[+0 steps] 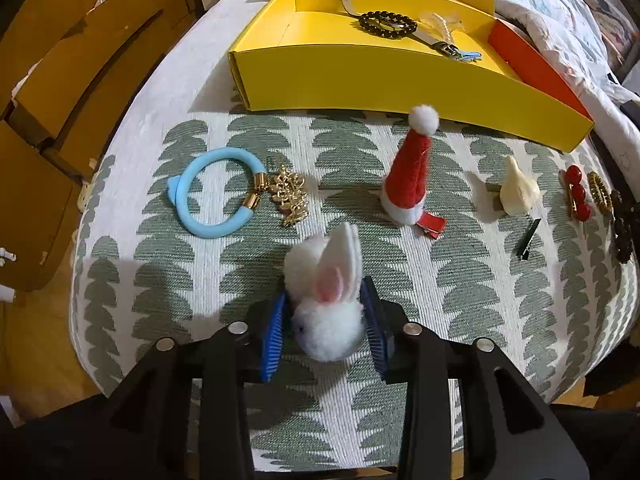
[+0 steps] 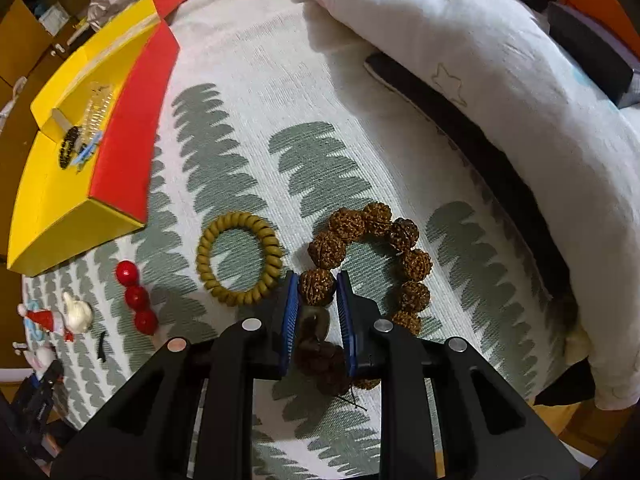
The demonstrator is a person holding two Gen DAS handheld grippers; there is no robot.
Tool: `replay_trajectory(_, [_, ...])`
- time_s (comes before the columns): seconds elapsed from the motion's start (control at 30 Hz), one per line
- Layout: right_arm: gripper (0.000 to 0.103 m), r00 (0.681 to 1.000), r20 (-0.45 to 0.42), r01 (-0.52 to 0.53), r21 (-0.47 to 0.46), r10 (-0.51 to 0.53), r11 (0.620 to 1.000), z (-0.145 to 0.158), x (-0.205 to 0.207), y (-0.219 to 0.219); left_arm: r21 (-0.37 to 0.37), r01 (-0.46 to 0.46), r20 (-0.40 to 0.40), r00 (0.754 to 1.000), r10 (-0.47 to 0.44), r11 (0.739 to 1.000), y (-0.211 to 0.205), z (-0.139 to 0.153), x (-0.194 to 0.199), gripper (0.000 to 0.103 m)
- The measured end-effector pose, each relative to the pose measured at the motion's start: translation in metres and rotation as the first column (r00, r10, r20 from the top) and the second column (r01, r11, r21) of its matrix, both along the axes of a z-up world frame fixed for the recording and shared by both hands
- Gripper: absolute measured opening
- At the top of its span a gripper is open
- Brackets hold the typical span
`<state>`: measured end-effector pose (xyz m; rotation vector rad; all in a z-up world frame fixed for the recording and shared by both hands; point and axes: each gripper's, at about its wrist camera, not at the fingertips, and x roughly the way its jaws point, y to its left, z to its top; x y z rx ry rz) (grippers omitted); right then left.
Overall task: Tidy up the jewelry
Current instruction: 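Lift both held pieces out of the box, lower onto the bed, open both tools, then grasp the black bead bracelet with the left tool while the right tool grasps the blue hair clip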
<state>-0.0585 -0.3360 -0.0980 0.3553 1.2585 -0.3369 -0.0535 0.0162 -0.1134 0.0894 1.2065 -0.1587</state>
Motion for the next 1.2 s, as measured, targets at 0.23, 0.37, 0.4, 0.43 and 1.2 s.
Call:
replay_trajectory(0.23, [0.034,0.994,0.104,-0.018,-0.014,0.019,1.0,0.039,-0.01,0.01,-0.039,0.01,0.011,1.0,-0.01,0.999,0.0,0.012,-0.001,0.061])
replay_trajectory(0.37, [0.055,0.977,0.209,-0.041,-0.041,0.048,0.998,0.068,-0.013,0.022,-0.091,-0.005,0.02,1.0,0.007,0.996,0.008,0.027,0.0,0.061])
replay_trajectory(0.4, [0.059,0.97,0.235,-0.055,-0.041,0.063,0.998,0.074,-0.012,0.027,-0.096,-0.013,0.028,0.999,0.015,0.995,0.011,0.031,0.0,0.063])
replay_trajectory(0.43, [0.06,0.957,0.278,-0.084,-0.026,0.088,0.996,0.081,-0.009,0.036,-0.103,-0.017,0.033,0.999,0.02,0.994,0.013,0.035,0.0,0.063])
replay_trajectory(1.2, [0.061,0.913,0.249,-0.357,0.104,0.323,0.928,0.037,0.194,0.162,-0.172,-0.065,-0.002,0.998,0.066,0.983,-0.02,0.061,0.211,0.07])
